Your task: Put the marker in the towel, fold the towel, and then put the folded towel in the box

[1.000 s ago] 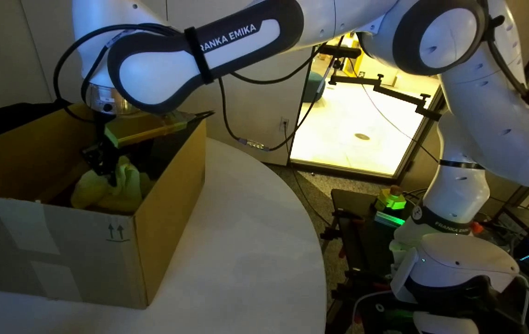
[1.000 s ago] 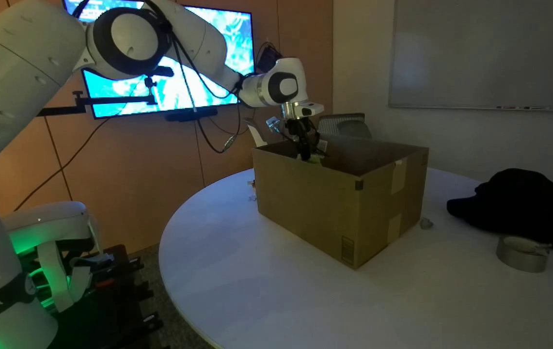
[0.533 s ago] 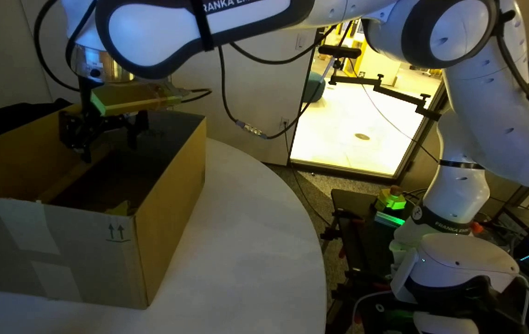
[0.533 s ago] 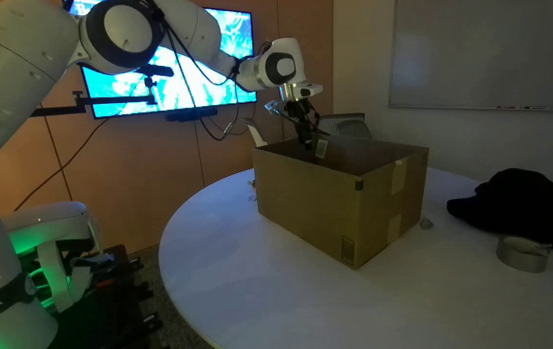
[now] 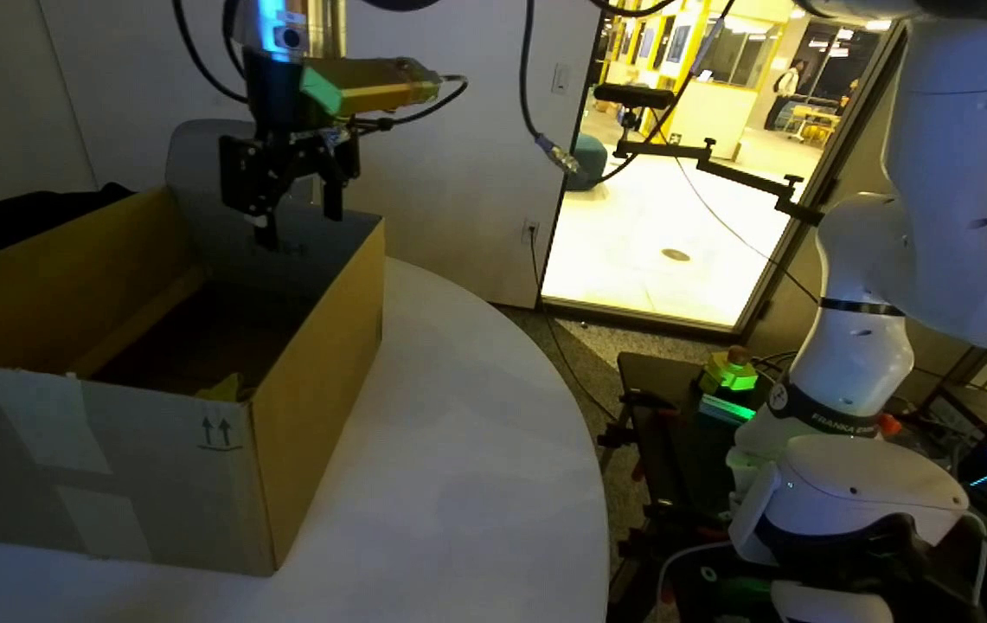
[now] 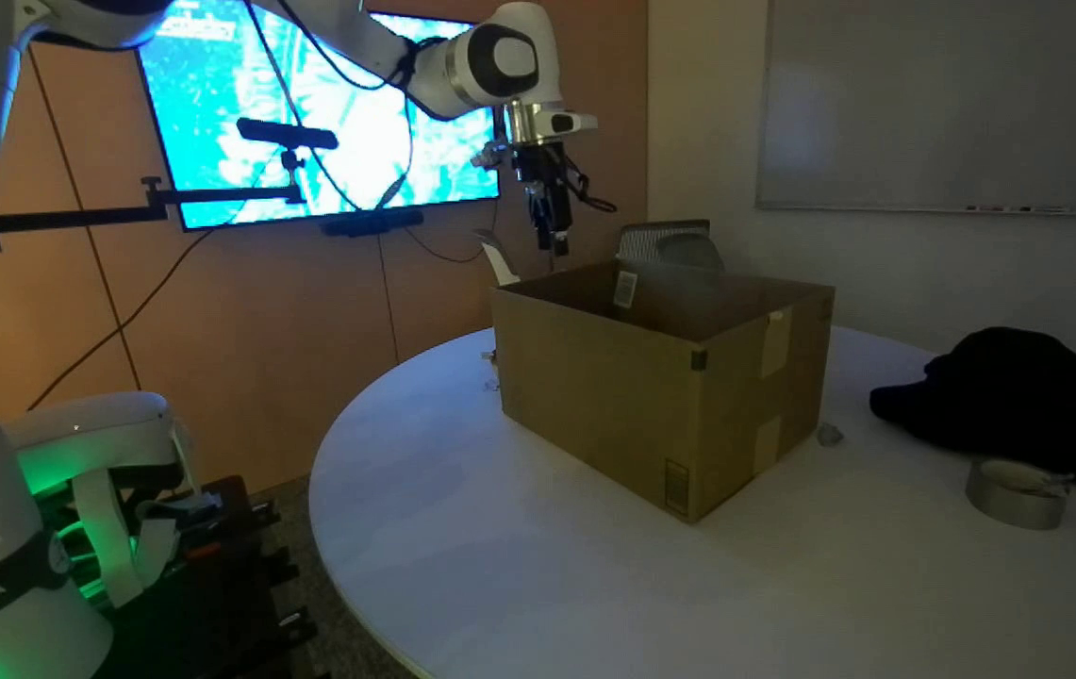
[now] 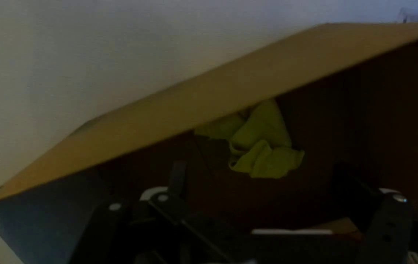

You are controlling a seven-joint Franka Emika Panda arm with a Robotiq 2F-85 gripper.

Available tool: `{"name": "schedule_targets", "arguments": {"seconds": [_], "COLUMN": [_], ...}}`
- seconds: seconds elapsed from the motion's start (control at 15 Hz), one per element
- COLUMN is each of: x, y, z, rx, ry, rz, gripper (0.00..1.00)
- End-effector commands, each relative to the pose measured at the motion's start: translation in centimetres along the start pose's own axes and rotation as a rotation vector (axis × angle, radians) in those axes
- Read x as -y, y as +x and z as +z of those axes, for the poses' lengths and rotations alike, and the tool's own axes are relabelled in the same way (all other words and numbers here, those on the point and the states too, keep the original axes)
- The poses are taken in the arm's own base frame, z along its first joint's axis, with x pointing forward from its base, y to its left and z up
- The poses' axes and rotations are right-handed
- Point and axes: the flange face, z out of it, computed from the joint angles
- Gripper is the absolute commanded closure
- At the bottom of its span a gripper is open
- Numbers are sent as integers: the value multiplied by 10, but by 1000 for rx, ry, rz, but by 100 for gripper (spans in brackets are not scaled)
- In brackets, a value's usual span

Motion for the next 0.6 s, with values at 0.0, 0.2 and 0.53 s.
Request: {"name": "schedule_targets", "arguments": {"seconds": [0.0,0.2,0.53], "x": [-34,-63,-120], "y": [-63,-107,-177], "z": [-12,-9,7], "rx": [134,237,334], "ry": [0,-3,41], "rz": [-154,-222,-285], "gripper": [0,0,0]}}
